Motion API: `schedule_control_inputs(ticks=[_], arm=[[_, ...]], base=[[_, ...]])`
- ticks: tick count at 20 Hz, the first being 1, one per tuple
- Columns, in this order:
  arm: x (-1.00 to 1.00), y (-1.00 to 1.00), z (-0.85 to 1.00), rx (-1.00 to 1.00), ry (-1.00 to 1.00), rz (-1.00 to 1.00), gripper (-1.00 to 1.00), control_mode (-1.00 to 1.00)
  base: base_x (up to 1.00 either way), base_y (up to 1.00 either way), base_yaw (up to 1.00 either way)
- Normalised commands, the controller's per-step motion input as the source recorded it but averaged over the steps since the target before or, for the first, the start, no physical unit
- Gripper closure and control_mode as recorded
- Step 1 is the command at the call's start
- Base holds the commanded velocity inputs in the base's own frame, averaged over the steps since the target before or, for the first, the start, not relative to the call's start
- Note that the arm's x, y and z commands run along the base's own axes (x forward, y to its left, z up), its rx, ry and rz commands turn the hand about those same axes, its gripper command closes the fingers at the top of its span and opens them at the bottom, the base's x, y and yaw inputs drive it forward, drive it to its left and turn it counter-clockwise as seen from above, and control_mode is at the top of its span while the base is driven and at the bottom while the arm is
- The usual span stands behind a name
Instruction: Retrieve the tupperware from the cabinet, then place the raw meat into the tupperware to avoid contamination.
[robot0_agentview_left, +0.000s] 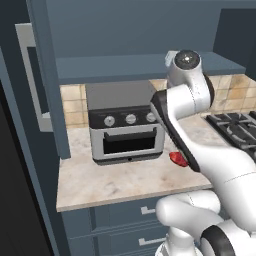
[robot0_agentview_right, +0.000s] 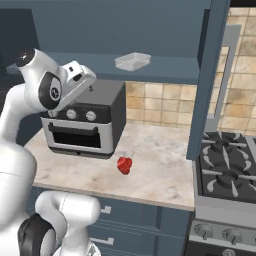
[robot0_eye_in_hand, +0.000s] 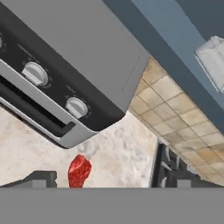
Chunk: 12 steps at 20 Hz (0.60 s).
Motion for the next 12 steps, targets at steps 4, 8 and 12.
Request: schedule_control_inputs(ticks=[4,8,12], arm=[[0.26,-0.04,0.34,-0.21,0.21,-0.07,-1.00,-1.00],[0.27,-0.07,0.42,-0.21,0.18,-0.10,-1.00,-1.00],[0.15,-0.02,0.60,-0.18,0.07,-0.05,-1.00,-1.00]], base=[[0.00,0.00,0.00],[0.00,0.00,0.00],[0.00,0.00,0.00]])
